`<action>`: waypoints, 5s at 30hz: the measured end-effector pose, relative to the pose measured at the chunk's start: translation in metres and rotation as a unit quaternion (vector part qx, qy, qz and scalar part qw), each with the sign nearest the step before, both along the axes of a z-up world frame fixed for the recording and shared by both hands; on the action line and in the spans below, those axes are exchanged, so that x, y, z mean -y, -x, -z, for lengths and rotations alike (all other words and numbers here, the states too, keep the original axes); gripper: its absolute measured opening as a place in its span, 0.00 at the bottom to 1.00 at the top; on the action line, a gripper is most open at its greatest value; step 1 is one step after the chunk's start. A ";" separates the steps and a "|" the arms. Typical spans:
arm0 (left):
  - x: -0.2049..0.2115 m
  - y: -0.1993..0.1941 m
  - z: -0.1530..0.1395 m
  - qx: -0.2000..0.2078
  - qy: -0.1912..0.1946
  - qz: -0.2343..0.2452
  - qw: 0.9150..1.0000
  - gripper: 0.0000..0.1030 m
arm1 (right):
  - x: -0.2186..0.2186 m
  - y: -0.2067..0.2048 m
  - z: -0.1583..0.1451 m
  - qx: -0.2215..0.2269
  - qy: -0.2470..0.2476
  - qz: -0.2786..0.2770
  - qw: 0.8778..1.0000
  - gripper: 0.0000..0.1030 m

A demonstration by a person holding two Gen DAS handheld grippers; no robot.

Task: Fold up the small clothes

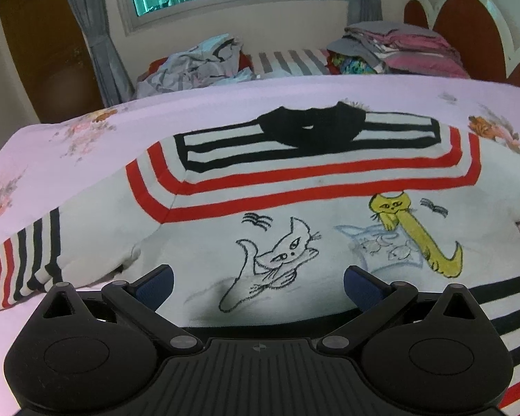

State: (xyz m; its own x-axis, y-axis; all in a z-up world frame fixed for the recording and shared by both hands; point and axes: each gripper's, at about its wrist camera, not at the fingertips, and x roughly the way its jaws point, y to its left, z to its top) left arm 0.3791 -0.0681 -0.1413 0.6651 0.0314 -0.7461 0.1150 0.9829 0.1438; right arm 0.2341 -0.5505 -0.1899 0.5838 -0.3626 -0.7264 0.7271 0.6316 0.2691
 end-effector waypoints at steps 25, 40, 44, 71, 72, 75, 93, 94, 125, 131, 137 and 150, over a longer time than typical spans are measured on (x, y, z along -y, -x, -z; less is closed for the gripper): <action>-0.065 -0.041 -0.003 -0.029 0.182 -0.007 0.983 1.00 | -0.290 -0.155 -0.024 0.043 -0.022 -0.403 0.914 0.21; 0.010 -0.062 0.040 -0.099 0.302 0.075 0.945 0.78 | -0.231 -0.066 -0.036 -0.009 0.068 -0.359 0.931 0.51; 0.025 -0.067 0.053 -0.109 0.312 0.074 0.941 0.61 | -0.209 -0.053 -0.023 -0.030 0.070 -0.311 0.947 0.51; -0.101 -0.099 0.054 -0.015 0.293 -0.067 0.954 0.05 | -0.200 -0.111 0.005 -0.034 0.058 -0.295 0.953 0.18; -0.098 -0.099 0.060 -0.020 0.290 -0.069 0.954 0.05 | -0.198 -0.108 0.004 -0.032 0.060 -0.295 0.953 0.17; -0.089 -0.101 0.069 -0.018 0.279 -0.068 0.958 0.05 | -0.189 -0.101 0.011 -0.037 0.045 -0.284 0.957 0.17; -0.052 -0.098 0.034 0.009 0.260 0.008 0.966 0.06 | -0.157 -0.167 -0.011 0.013 0.008 -0.301 0.954 0.47; -0.049 -0.100 0.036 0.006 0.257 0.010 0.966 0.06 | -0.155 -0.179 -0.007 0.012 0.000 -0.301 0.954 0.47; -0.116 -0.060 0.024 0.027 0.229 -0.068 0.971 0.83 | -0.258 -0.185 -0.033 0.032 0.060 -0.401 0.914 0.39; -0.175 -0.031 0.018 0.034 0.217 -0.124 0.968 0.83 | -0.328 -0.176 -0.035 0.031 0.039 -0.457 0.888 0.40; -0.247 0.000 0.019 0.038 0.213 -0.201 0.955 0.83 | -0.381 -0.176 -0.038 0.032 0.034 -0.485 0.873 0.48; -0.398 0.035 0.070 0.072 0.325 -0.387 0.860 0.76 | -0.438 -0.181 -0.034 0.023 0.036 -0.504 0.863 0.48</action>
